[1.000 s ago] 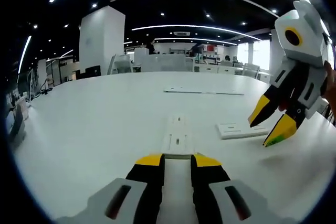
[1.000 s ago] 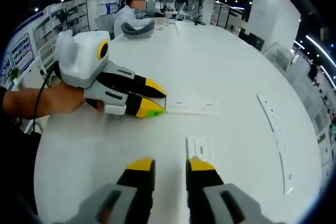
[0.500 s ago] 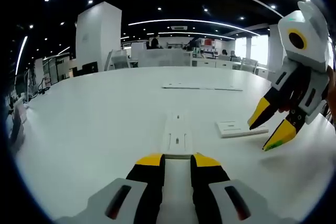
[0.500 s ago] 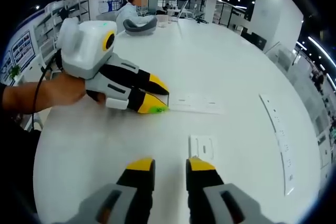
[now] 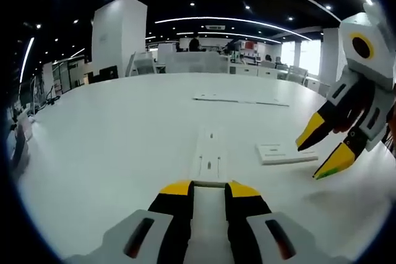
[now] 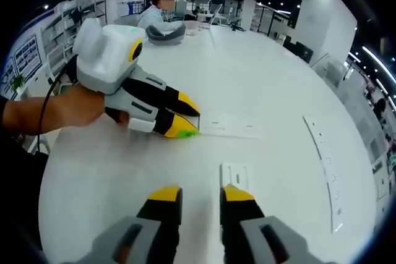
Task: Locate the socket holder cover, grip the socket holder cover, clip it into the socket holder slot.
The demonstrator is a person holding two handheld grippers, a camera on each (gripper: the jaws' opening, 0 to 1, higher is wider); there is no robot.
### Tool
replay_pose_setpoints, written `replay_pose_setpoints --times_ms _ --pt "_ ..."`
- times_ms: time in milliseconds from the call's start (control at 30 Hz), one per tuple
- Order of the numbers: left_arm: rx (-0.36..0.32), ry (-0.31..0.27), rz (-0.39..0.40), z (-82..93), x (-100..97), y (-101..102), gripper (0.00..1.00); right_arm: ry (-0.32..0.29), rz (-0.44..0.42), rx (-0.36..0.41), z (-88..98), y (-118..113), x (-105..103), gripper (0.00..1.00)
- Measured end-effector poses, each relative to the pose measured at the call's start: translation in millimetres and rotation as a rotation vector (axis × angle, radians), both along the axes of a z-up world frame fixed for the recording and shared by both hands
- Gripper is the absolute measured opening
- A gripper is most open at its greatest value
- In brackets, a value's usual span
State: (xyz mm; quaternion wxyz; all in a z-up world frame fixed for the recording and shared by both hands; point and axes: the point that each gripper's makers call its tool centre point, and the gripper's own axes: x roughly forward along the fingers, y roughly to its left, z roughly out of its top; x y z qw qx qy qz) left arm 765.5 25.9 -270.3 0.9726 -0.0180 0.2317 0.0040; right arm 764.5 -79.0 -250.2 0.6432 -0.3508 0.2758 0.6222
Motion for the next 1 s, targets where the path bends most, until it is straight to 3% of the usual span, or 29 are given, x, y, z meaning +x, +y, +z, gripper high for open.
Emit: replay_pose_setpoints --times_ms 300,600,767,1000 --pt "0.005 0.008 -0.013 0.4 -1.4 1 0.21 0.003 0.000 -0.008 -2.5 3 1 0.25" --pt "0.005 -0.029 -0.019 2.8 -3.1 0 0.21 0.019 -0.021 0.005 -8.3 3 0 0.26" --pt "-0.001 -0.041 -0.022 4.1 -4.3 6 0.14 0.036 -0.043 0.036 0.3 2 -5 0.26" --pt "-0.045 -0.055 -0.057 6.5 -5.6 1 0.19 0.055 -0.104 0.085 8.3 -5 -7 0.26"
